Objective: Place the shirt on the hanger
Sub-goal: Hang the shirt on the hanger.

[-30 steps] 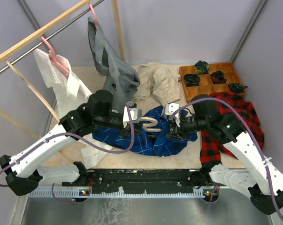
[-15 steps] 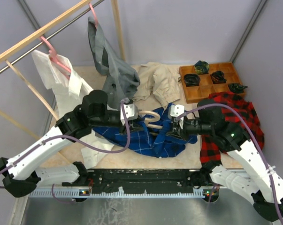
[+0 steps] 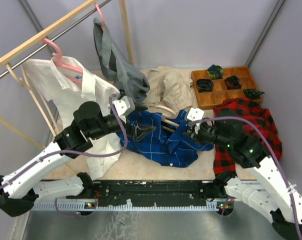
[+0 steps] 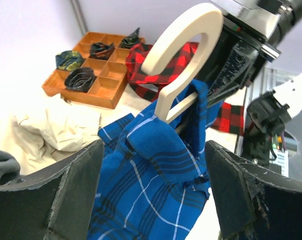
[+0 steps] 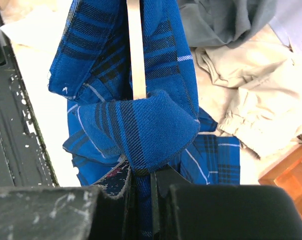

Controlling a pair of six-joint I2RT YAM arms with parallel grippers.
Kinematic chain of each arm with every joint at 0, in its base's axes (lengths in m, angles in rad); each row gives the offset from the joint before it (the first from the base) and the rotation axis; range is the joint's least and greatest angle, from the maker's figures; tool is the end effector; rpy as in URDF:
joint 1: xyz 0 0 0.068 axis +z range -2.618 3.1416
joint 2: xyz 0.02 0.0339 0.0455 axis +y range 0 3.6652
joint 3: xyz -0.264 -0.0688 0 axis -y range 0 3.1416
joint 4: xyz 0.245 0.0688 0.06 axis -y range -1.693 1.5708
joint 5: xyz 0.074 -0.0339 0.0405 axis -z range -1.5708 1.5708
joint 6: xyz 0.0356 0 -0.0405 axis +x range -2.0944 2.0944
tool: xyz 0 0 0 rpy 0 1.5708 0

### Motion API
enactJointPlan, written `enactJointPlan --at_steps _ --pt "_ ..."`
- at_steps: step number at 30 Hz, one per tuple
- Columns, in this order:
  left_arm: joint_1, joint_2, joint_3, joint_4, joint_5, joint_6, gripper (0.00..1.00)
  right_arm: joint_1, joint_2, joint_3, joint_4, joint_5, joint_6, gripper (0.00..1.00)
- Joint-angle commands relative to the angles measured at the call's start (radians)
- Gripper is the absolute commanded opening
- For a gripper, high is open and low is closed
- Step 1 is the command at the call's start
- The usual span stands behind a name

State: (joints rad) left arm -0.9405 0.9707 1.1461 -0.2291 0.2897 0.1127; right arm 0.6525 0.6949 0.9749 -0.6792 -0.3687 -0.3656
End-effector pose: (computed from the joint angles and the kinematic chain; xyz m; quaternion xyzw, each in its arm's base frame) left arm 0.1153 -0.1754 0.4274 0.4468 0.5710 -0.3697 0.5811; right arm 0.0994 0.0921 0.3662 -0.4877 0.6659 0.2289 0.5161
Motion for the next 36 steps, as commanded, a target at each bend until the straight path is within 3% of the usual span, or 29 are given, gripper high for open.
enactJointPlan --at_steps 1,10,14,19,30,36 --pt "-0.003 -0.018 -0.036 0.141 -0.154 -0.125 0.88 0.005 -0.028 -0.004 0.147 0.093 0.062 0.00" --pt "-0.006 0.077 -0.036 0.224 -0.305 -0.235 0.91 0.004 0.027 0.006 0.221 0.220 0.170 0.00" --pt "-0.016 0.120 -0.041 0.296 -0.297 -0.220 0.90 0.004 0.059 0.020 0.226 0.242 0.206 0.00" --pt "-0.037 0.190 -0.009 0.282 -0.393 -0.179 0.85 0.004 0.068 0.032 0.233 0.228 0.244 0.00" --pt "-0.129 0.307 0.062 0.225 -0.599 -0.108 0.57 0.004 0.048 0.030 0.217 0.212 0.288 0.00" --pt "-0.147 0.347 0.108 0.171 -0.656 -0.111 0.26 0.004 0.018 0.037 0.191 0.207 0.309 0.00"
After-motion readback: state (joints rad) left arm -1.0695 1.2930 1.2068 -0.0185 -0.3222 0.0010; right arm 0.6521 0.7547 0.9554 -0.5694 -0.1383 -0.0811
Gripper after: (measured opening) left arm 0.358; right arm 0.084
